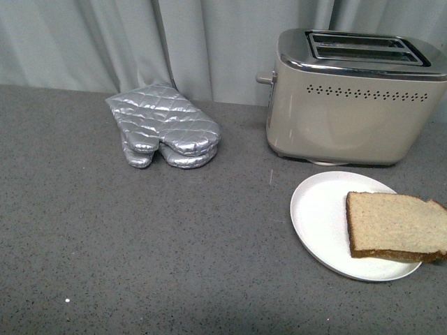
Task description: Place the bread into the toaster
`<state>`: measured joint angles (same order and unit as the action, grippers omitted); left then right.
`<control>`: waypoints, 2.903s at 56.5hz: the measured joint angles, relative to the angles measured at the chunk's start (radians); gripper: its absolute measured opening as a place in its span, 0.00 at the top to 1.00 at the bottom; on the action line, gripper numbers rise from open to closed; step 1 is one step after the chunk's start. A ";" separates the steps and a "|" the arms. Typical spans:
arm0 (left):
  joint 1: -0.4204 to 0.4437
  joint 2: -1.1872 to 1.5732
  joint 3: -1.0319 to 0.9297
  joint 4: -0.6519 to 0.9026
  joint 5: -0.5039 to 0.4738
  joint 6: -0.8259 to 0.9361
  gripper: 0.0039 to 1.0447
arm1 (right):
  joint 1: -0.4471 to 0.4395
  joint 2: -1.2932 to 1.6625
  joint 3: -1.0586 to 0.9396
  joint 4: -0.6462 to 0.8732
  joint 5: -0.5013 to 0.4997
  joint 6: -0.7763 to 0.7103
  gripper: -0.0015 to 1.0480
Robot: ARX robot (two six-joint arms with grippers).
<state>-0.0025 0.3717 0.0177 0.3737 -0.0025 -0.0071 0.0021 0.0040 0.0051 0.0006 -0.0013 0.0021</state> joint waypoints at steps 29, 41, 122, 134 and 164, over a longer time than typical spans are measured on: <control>0.000 -0.192 0.000 -0.190 0.000 0.000 0.97 | 0.000 0.000 0.000 0.000 0.000 0.000 0.09; 0.000 -0.362 0.000 -0.368 0.002 0.000 0.97 | 0.000 0.000 0.000 0.000 0.001 0.000 0.09; 0.000 -0.368 0.000 -0.372 0.002 0.002 0.06 | -0.226 2.108 0.969 -0.040 -0.486 0.046 0.42; 0.000 -0.368 0.000 -0.372 0.002 0.002 0.06 | -0.224 2.117 0.998 -0.072 -0.477 0.067 0.75; 0.000 -0.368 0.000 -0.372 0.002 0.002 0.06 | -0.159 1.806 0.882 -0.051 -0.629 0.415 0.99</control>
<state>-0.0025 0.0040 0.0181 0.0017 -0.0002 -0.0051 -0.1566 1.8099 0.8867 -0.0505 -0.6300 0.4175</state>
